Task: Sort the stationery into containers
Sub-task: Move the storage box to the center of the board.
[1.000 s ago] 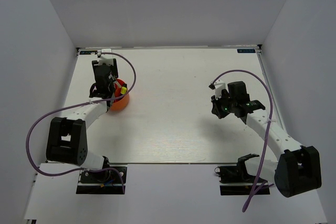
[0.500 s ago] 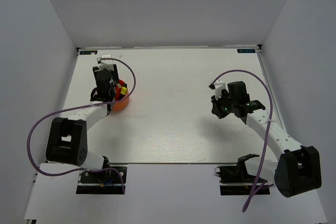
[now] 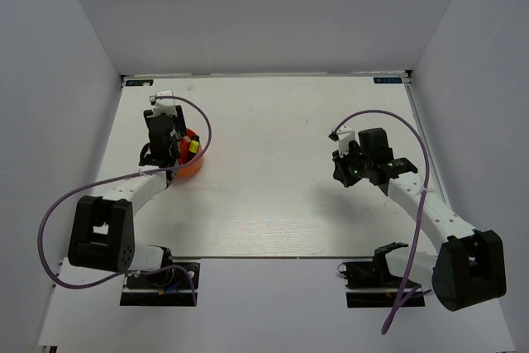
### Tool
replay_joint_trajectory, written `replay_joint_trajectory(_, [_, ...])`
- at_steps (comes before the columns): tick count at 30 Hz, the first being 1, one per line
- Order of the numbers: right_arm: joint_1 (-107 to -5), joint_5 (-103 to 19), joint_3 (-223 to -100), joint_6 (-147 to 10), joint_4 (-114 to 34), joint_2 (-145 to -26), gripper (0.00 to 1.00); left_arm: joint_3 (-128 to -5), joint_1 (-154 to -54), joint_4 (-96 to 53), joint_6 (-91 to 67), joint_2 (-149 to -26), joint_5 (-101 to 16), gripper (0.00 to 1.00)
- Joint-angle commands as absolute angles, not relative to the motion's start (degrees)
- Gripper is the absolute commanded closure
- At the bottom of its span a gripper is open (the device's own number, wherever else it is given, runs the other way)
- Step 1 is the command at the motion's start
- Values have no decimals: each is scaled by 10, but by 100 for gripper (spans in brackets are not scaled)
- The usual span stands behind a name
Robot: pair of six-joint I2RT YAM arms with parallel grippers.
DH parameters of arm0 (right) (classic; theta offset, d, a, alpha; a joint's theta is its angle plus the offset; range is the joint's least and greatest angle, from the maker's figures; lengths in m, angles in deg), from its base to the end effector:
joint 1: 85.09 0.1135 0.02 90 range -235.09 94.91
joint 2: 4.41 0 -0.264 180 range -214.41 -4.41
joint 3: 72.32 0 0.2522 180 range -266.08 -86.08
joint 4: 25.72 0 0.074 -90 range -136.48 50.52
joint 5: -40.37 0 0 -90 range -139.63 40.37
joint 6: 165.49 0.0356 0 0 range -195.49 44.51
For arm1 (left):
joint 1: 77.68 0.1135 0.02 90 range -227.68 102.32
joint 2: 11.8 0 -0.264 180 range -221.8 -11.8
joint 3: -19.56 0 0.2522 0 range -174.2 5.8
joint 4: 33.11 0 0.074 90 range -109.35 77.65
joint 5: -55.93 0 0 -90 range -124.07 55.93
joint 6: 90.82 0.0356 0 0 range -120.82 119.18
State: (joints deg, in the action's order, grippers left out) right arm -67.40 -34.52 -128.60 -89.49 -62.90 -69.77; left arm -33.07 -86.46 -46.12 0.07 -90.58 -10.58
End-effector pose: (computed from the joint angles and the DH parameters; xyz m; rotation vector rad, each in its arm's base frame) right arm 0.2200 0.0799 0.2354 -0.7671 2.2415 0.3442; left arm 0.2975 -0.0316 0.2371 -0.1414 1.7832 0.2697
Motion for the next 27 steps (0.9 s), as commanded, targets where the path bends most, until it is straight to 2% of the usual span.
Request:
replay_joint_trajectory(1, [-674,-345,-1292,-900,-620,-694,100,-331,-866,-449,-22,-869,-114,36])
replay_joint_trajectory(4, [-675,-346,-1292,-901,-620,-693,100,-333,-867,-438,-24,-858,-115,36])
replay_joint_trajectory(6, [-674,-346,-1292,-901,-618,-693,100,-330,-868,-435,-26,-851,-117,41])
replay_joint_trajectory(8, [-676,-346,-1292,-899,-620,-693,100,-326,-868,-432,-28,-847,-122,56])
replay_joint_trajectory(11, [-675,-347,-1292,-901,-620,-692,100,-319,-869,-431,-36,-840,-125,65])
replay_joint_trajectory(16, [-674,-347,-1292,-901,-621,-691,100,-307,-868,-424,-49,-830,-131,65])
replay_joint_trajectory(19, [-677,-346,-1293,-902,-619,-690,100,-297,-868,-424,-54,-823,-132,62])
replay_joint_trajectory(22, [-675,-346,-1292,-900,-620,-690,100,-284,-868,-428,-61,-819,-134,55])
replay_joint_trajectory(23, [-675,-347,-1292,-902,-619,-692,100,-283,-867,-428,-63,-818,-135,47])
replay_joint_trajectory(27, [-675,-347,-1292,-902,-619,-692,100,-270,-869,-433,-67,-811,-139,41])
